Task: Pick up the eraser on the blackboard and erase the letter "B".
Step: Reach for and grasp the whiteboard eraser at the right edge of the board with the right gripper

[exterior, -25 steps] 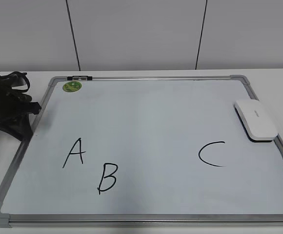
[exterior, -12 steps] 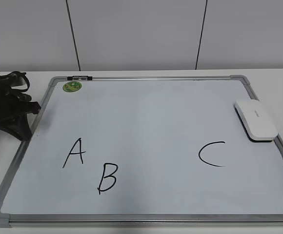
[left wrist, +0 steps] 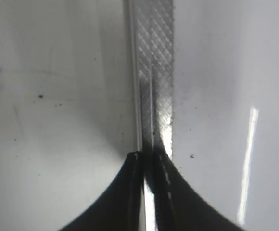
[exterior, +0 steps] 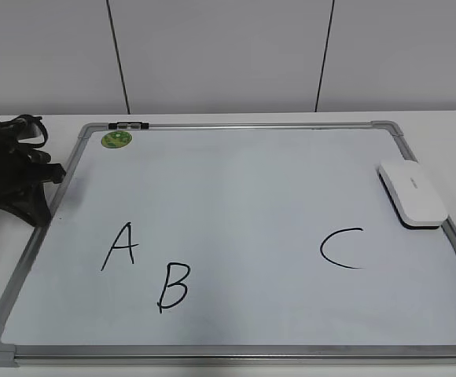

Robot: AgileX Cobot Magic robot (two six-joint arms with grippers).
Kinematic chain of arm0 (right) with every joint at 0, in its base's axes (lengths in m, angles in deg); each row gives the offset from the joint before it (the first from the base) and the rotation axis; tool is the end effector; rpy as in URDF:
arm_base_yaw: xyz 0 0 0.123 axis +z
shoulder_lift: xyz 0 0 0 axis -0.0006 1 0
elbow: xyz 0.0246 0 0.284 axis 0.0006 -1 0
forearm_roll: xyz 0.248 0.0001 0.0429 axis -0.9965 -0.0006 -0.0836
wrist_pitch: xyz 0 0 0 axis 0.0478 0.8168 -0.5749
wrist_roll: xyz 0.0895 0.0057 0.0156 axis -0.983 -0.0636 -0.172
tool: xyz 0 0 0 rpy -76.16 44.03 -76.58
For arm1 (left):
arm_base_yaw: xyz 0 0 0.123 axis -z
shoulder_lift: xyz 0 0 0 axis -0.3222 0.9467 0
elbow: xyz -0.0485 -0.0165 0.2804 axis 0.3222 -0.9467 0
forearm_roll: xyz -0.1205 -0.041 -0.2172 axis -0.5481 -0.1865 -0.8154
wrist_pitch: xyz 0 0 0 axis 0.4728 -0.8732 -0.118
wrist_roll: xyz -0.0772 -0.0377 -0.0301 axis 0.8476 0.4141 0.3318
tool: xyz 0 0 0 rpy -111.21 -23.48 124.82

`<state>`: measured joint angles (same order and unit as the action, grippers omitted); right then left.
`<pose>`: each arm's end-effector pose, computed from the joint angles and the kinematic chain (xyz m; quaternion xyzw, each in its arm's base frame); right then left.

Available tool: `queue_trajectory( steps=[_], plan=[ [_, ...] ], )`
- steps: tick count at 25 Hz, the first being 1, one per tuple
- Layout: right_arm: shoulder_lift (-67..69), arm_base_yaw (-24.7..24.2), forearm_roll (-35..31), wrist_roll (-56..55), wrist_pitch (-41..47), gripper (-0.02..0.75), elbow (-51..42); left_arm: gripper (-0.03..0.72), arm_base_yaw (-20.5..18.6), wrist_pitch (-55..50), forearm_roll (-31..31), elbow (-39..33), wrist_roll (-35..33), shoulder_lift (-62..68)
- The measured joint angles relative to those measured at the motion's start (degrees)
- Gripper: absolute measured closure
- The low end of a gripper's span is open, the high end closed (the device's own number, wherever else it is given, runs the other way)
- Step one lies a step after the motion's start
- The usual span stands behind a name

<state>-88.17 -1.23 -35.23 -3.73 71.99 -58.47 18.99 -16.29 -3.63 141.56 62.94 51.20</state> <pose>-0.0111 0.0001 0.2695 -0.0342 0.8706 -0.0295 0.4898 0.4105 -0.0204 0.1239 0.0023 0.9939 -0.1052 0.0345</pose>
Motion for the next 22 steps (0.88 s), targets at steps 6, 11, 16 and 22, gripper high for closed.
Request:
queue_trajectory(
  steps=[6, 11, 16, 22],
  plan=[
    [5.08, 0.00, -0.79, 0.00, -3.97, 0.237, 1.37, 0.648, 0.00, 0.01, 0.00, 0.00, 0.00, 0.00],
    [16.28, 0.00, -1.55, 0.00, -22.71, 0.237, 2.04, 0.648, 0.00, 0.01, -0.17, 0.00, 0.00, 0.00],
    [27.99, 0.00, -1.55, 0.00, -41.75, 0.237, 2.07, 0.648, 0.00, 0.01, -0.17, 0.00, 0.00, 0.00],
    [43.13, 0.00, -1.68, 0.00, -45.04, 0.133, 3.49, 0.648, 0.00, 0.01, -0.27, 0.00, 0.00, 0.00]
  ],
)
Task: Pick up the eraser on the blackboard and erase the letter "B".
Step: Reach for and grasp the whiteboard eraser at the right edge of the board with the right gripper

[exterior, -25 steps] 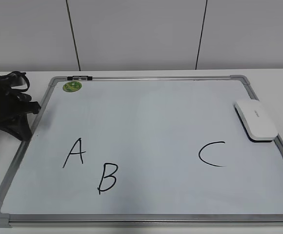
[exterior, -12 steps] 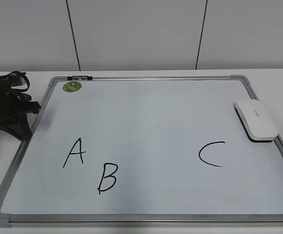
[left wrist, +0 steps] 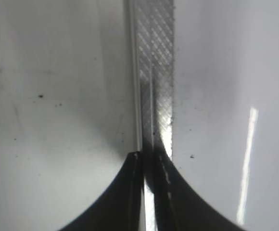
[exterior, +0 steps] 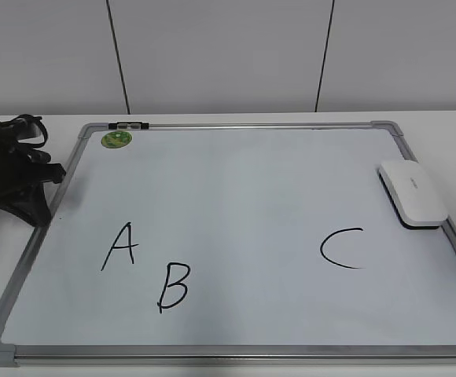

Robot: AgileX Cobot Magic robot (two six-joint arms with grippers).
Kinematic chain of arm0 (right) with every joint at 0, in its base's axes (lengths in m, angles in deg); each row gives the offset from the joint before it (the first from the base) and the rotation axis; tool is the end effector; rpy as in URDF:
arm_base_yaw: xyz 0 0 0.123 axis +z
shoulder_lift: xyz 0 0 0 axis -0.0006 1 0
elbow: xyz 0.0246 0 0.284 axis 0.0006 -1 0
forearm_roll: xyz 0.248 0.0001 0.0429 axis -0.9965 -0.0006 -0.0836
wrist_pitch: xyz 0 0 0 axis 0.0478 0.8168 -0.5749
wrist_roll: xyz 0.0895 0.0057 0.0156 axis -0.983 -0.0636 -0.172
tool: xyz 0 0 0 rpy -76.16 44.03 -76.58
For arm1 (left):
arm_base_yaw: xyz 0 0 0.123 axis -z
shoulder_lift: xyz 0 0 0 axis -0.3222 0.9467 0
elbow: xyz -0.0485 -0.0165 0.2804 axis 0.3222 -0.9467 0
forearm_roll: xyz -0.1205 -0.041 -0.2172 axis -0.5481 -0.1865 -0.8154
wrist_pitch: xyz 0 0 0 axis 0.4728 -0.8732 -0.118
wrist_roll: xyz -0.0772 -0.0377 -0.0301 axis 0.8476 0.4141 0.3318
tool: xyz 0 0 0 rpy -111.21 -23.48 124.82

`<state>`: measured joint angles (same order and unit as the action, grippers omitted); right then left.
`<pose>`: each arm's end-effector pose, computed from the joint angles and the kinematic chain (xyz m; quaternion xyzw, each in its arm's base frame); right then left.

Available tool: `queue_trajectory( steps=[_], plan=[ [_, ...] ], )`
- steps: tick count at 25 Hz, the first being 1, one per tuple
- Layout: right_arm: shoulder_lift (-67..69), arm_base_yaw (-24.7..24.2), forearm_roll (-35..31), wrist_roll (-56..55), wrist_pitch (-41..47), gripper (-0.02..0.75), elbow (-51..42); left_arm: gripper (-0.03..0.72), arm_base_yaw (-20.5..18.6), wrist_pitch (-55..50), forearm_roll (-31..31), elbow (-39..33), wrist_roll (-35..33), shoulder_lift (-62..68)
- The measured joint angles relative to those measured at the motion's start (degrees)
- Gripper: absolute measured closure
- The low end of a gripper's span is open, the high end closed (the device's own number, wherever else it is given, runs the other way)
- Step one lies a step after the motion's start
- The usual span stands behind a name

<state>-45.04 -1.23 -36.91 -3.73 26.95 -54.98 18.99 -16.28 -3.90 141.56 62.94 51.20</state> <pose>0.1500 -0.0023 0.3008 -0.0244 0.8468 -0.0203 0.5309 0.4106 -0.0207 0.1240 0.0008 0.9936 -0.1071 0.0347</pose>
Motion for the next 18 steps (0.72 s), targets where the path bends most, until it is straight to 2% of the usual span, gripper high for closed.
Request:
queue_trajectory(
  steps=[2, 7, 14, 18],
  plan=[
    [5.48, 0.00, 0.00, 0.00, 0.00, 0.083, 1.40, 0.648, 0.00, 0.00, 0.00, 0.00, 0.00, 0.00],
    [19.36, 0.00, -0.37, 0.00, 1.67, 0.066, 7.42, 0.648, 0.00, -0.04, -0.02, 0.00, 0.00, 0.00],
    [39.24, 0.00, -0.71, 0.00, 16.31, 0.066, 23.60, 0.648, 0.00, -0.13, -0.02, 0.00, 0.00, 0.00],
    [49.06, 0.00, -0.78, 0.00, 19.95, 0.066, 31.71, 0.648, 0.00, -0.13, -0.02, 0.00, 0.00, 0.00]
  ],
)
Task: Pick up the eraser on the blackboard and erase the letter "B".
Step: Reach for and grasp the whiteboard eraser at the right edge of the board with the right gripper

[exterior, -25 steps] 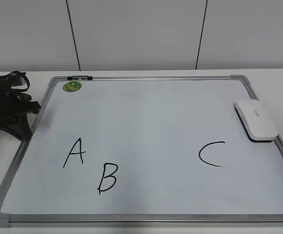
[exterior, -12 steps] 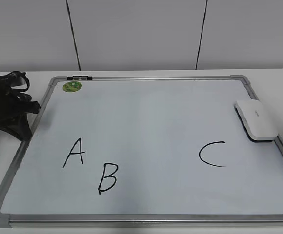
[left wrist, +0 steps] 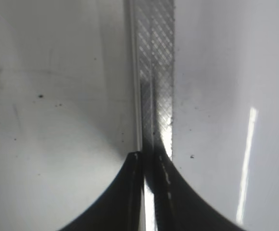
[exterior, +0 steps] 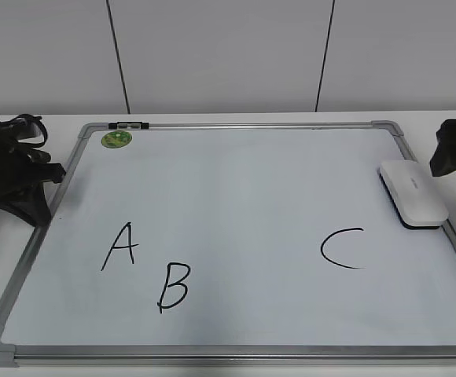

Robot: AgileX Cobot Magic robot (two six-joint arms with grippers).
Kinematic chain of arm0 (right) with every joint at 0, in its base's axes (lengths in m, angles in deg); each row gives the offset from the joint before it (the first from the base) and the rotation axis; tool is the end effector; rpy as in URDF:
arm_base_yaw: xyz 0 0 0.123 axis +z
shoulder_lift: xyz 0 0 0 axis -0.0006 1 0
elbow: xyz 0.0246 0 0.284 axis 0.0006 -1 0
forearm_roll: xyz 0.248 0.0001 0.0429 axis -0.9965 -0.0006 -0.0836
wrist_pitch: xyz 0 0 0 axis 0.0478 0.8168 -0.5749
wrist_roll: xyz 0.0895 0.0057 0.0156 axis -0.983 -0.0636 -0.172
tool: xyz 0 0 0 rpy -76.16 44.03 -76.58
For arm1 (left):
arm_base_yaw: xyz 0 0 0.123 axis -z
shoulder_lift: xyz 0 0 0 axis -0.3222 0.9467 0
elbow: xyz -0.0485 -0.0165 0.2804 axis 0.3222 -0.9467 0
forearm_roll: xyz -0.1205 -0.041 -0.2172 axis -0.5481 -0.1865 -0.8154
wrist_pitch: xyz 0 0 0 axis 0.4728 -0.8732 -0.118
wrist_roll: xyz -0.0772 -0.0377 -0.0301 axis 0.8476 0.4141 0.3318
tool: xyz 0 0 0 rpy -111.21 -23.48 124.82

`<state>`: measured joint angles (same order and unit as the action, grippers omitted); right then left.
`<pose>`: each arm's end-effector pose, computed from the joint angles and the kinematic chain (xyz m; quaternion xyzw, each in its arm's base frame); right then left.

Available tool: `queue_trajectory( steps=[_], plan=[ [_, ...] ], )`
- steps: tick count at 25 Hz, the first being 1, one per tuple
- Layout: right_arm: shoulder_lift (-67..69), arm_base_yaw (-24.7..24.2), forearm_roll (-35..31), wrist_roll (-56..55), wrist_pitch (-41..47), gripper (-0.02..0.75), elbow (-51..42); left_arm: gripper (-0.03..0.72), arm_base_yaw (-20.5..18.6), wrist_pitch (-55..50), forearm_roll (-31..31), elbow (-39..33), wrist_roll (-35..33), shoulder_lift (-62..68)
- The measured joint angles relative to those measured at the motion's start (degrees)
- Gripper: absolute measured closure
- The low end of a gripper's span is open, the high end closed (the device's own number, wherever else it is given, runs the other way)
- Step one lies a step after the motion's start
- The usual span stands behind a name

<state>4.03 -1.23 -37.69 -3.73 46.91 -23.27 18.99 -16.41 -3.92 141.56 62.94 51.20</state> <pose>0.3256 -0.0044 0.2477 -0.0256 0.9722 0.0034 0.2328 0.4104 -0.0208 0.1240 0.0009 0.9937 -0.1074 0.0336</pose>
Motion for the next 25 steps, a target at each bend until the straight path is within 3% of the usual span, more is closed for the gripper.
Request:
queue_trajectory(
  steps=[11, 25],
  plan=[
    [16.67, 0.00, -2.09, 1.53, 2.28, 0.070, 12.68, 0.648, 0.00, 0.00, -0.10, 0.00, 0.00, 0.00],
    [26.00, 0.00, -2.09, 1.97, 2.50, 0.082, 17.60, 0.648, 0.00, -0.13, -0.10, 0.09, 0.00, 0.00]
  ],
)
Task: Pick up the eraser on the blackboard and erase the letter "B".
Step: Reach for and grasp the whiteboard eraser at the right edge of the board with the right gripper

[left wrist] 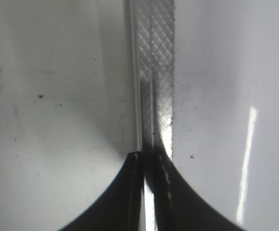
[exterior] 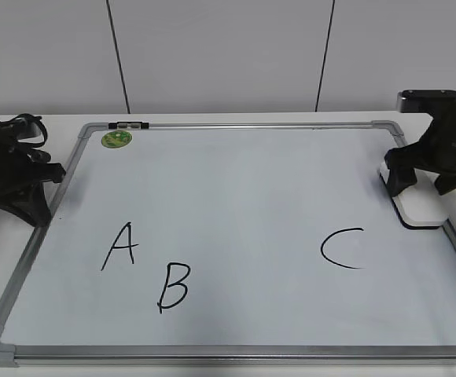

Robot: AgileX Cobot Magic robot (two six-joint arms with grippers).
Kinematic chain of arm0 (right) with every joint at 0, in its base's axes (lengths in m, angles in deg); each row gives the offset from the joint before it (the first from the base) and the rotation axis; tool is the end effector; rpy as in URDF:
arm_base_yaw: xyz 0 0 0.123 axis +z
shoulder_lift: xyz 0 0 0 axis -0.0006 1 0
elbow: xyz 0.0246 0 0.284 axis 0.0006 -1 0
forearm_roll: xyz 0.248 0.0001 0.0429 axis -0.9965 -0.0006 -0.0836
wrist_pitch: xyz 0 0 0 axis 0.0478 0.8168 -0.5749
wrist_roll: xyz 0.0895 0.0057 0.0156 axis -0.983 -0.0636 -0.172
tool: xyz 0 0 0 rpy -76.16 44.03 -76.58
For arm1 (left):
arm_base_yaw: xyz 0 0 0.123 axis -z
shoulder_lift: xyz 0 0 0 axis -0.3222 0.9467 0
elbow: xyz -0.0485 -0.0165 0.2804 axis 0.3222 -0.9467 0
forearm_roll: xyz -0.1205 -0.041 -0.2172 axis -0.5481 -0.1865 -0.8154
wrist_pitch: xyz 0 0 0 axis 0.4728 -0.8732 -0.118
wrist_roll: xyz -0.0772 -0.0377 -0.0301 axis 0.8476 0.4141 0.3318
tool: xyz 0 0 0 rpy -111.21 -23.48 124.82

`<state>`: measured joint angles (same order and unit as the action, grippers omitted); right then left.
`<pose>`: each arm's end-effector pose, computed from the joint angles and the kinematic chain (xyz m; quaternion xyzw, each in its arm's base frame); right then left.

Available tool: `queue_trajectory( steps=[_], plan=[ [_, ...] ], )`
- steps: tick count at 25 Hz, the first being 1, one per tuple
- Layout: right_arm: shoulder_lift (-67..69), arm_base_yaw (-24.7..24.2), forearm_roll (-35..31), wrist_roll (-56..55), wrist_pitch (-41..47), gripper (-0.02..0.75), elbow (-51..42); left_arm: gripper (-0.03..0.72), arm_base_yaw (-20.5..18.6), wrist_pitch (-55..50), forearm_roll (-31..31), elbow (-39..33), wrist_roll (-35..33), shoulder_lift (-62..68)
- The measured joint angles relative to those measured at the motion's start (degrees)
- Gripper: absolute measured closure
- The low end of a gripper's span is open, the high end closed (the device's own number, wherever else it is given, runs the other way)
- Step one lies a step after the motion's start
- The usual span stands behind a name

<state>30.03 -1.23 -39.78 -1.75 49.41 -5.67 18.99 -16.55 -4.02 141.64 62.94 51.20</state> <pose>0.4149 -0.0038 0.1593 -0.0310 0.9894 0.0201 0.1407 0.4105 -0.0209 0.1243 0.0006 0.9936 -0.1083 0.0331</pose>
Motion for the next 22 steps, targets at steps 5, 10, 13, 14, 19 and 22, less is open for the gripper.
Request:
queue_trajectory(
  steps=[5, 10, 13, 14, 19, 22],
  plan=[
    [1.25, 0.00, 0.00, 0.11, 0.00, 0.100, 0.08, 0.648, 0.00, 0.00, 0.00, 0.00, 0.00, 0.00],
    [1.25, 0.00, -0.23, 0.10, 0.26, 0.195, 0.34, 0.648, 0.00, 0.00, 0.00, 0.00, 0.00, 0.00],
    [1.38, 0.00, -0.23, 0.10, 2.11, 0.196, 1.15, 0.648, 0.00, 0.00, 0.00, 0.00, 0.00, 0.00],
    [1.62, 0.00, -0.11, 0.10, 3.72, 0.196, 2.12, 0.648, 0.00, 0.00, 0.00, 0.00, 0.00, 0.00],
    [1.76, 0.00, 0.24, 0.10, 10.43, 0.197, 7.22, 0.648, 0.00, 0.00, 0.00, 0.00, 0.00, 0.00],
    [0.33, 0.54, 0.37, 0.76, 13.89, 0.197, 10.15, 0.648, 0.00, 0.00, 0.00, 0.00, 0.00, 0.00]
  ],
)
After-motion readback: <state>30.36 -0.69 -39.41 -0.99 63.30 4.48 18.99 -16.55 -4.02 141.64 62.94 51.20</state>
